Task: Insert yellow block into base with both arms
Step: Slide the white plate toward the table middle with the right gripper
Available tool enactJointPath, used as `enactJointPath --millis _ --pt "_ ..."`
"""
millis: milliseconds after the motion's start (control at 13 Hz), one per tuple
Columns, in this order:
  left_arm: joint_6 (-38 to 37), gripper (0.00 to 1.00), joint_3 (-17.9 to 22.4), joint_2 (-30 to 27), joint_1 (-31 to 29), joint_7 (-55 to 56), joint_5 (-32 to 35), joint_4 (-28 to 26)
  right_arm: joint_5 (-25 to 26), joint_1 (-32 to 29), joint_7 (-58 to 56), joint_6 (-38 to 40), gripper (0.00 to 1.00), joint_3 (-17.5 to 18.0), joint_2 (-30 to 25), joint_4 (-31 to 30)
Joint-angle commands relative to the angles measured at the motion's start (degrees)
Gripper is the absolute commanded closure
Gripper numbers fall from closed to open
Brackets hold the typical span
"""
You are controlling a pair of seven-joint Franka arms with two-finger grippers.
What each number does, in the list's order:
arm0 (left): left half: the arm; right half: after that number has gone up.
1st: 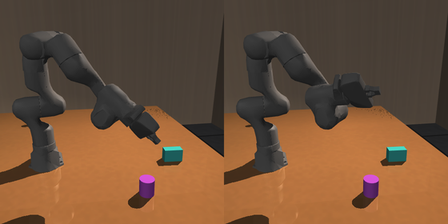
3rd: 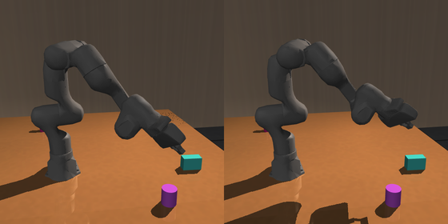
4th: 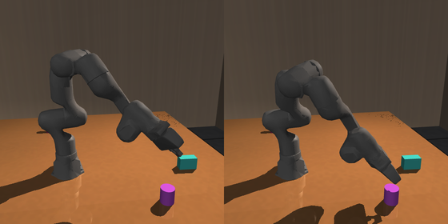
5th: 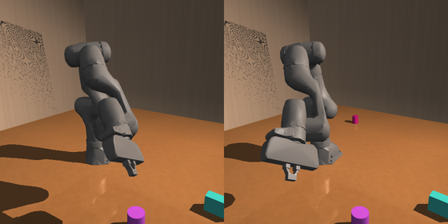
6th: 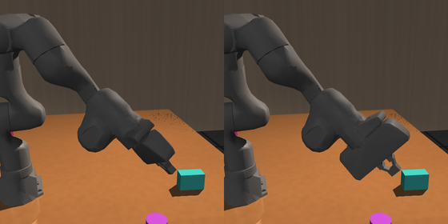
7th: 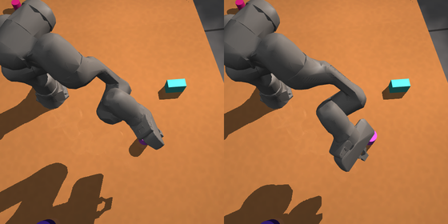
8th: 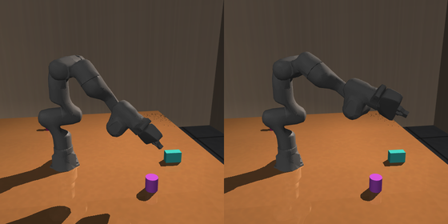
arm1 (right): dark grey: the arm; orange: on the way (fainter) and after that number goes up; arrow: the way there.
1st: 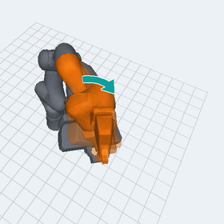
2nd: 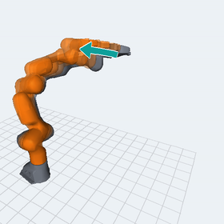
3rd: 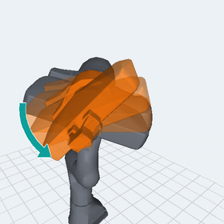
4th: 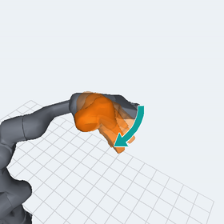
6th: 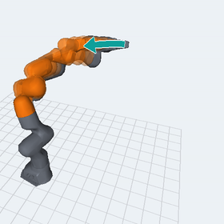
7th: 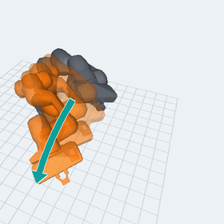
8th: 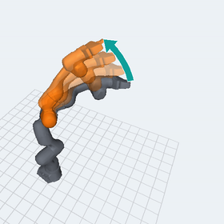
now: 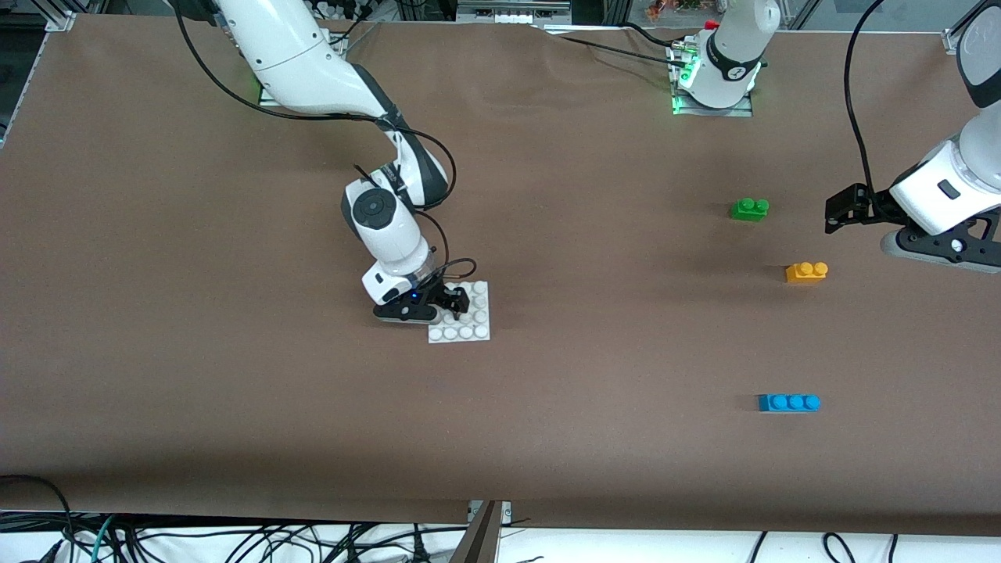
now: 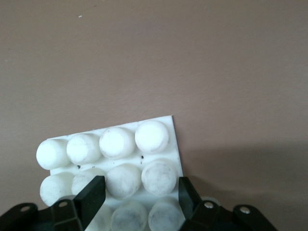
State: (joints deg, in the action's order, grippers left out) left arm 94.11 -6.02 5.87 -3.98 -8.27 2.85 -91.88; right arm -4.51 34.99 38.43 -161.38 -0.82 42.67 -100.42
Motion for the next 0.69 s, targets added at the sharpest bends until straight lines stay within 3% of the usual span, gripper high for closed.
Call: enactJointPath --millis 0,308,615 --pt "-0.4 0.0 0.0 -0.5 0.0 0.2 -1.6 0.0 -0.9 2.8 4.0 -0.7 0.3 -0.2 3.6 3.6" --pt "-0.4 0.0 0.0 -0.5 0.0 0.2 -1.6 0.0 -0.9 6.4 9.7 -0.7 0.3 -0.4 5.8 7.1" --pt "-0.4 0.0 0.0 -0.5 0.0 0.2 -1.6 0.0 -0.8 11.8 15.4 -0.7 0.31 -2.9 9.6 12.0"
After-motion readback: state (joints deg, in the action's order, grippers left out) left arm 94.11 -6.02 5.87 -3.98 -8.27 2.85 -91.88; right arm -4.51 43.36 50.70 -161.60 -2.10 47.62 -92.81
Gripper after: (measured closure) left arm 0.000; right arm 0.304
